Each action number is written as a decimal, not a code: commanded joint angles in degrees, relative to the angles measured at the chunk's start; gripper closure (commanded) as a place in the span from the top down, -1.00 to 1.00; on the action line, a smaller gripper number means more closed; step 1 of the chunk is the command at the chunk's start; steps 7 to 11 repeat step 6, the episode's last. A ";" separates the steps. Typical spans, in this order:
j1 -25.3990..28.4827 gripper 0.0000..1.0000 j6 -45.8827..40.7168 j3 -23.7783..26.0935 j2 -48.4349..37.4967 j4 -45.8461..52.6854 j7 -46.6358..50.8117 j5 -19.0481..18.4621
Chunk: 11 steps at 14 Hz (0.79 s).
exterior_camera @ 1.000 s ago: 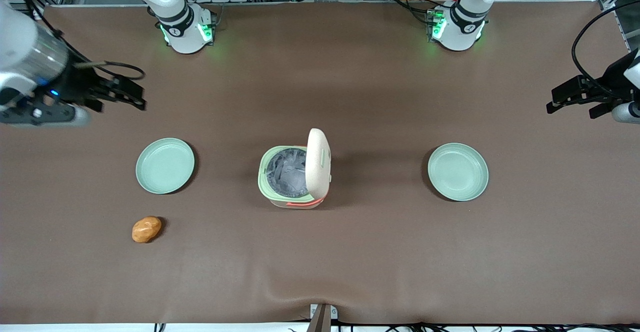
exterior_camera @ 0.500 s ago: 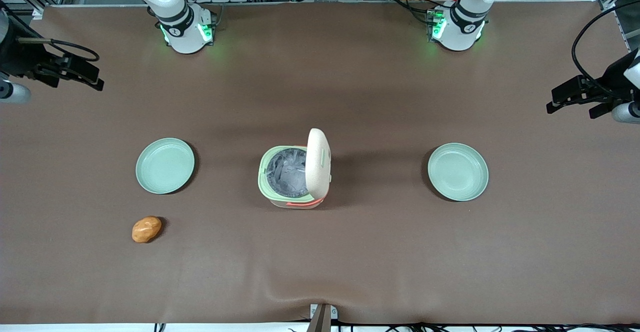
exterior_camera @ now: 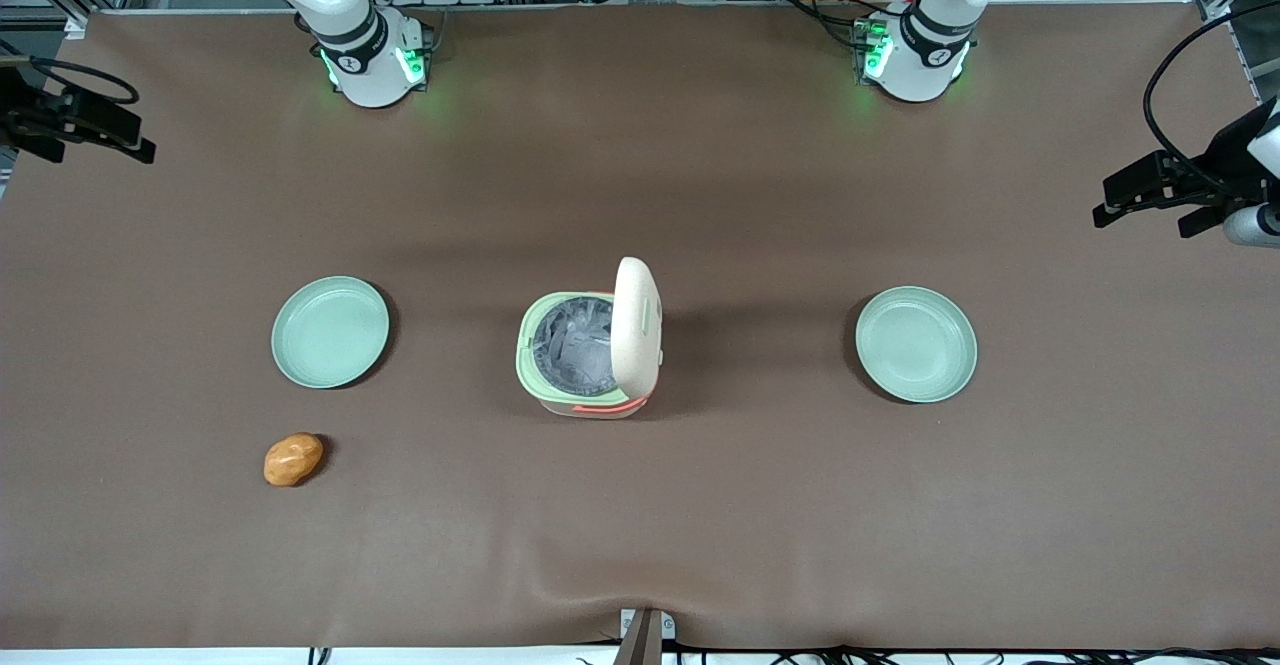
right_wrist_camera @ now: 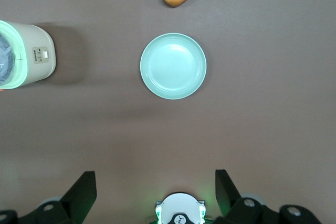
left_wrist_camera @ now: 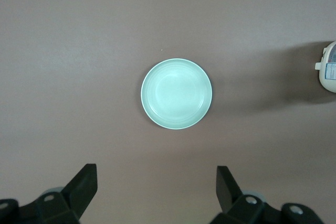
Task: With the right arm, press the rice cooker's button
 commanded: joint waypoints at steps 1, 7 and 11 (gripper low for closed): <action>-0.13 1.00 0.05 0.53 -1.81 -1.59 -0.52 -1.19; -0.13 1.00 -0.21 0.44 -1.81 -1.41 -0.43 -1.54; -0.13 1.00 -0.21 0.44 -1.81 -1.41 -0.43 -1.54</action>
